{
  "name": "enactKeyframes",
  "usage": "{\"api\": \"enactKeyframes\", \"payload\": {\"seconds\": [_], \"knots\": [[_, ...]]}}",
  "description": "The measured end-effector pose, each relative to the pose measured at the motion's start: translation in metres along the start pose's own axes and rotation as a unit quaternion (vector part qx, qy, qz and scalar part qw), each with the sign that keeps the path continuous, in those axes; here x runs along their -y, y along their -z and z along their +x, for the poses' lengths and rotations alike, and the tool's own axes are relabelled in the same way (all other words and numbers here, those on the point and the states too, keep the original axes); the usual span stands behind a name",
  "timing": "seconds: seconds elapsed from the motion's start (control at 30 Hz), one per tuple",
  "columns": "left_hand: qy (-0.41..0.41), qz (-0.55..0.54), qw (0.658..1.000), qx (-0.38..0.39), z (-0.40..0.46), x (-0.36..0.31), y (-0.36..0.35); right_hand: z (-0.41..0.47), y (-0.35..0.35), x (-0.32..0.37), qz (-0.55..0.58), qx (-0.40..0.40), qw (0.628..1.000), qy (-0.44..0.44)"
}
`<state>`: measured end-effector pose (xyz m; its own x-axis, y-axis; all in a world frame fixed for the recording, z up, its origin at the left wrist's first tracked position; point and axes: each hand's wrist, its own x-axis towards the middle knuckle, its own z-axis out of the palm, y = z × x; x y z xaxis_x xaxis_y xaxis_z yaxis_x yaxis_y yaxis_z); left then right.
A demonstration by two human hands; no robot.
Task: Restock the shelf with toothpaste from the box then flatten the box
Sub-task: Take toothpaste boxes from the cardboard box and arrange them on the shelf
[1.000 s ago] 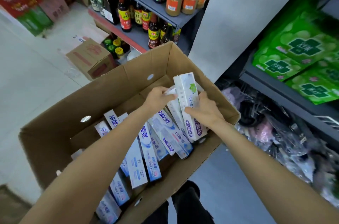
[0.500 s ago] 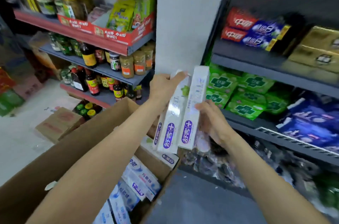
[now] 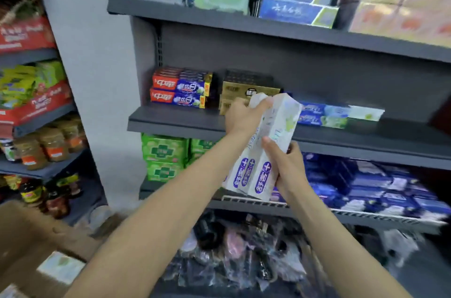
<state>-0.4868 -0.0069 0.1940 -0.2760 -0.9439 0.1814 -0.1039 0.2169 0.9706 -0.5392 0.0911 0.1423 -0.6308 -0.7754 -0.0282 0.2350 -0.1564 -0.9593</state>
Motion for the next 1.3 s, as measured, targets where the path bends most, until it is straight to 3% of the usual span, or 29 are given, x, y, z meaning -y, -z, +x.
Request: {"api": "enactKeyframes", "payload": {"seconds": [0.07, 0.2, 0.3, 0.47, 0.67, 1.03, 1.3], "knots": [[-0.029, 0.011, 0.998, 0.057, -0.006, -0.012, -0.042, 0.014, 0.037, 0.022, 0.012, -0.026, 0.999, 0.03], [-0.046, 0.007, 0.968, 0.245, -0.007, -0.022, -0.105, 0.042, 0.103, 0.055, 0.035, -0.073, 0.996, 0.04], [-0.052, 0.031, 0.949, 0.309, 0.004, -0.022, -0.148, 0.07, 0.142, 0.068, 0.065, -0.09, 0.993, 0.045], [-0.074, 0.076, 0.963, 0.246, 0.04, -0.025, -0.221, 0.133, 0.193, 0.088, 0.086, -0.111, 0.988, 0.055], [-0.133, 0.125, 0.951, 0.25, 0.083, -0.041, -0.311, 0.202, 0.26, 0.111, 0.015, -0.134, 0.989, 0.058], [-0.152, 0.25, 0.92, 0.261, 0.124, -0.046, -0.437, 0.307, 0.362, 0.133, 0.069, -0.189, 0.978, 0.053], [-0.178, 0.39, 0.867, 0.254, 0.163, -0.036, -0.495, 0.366, 0.416, 0.153, 0.085, -0.143, 0.985, 0.038]]}}
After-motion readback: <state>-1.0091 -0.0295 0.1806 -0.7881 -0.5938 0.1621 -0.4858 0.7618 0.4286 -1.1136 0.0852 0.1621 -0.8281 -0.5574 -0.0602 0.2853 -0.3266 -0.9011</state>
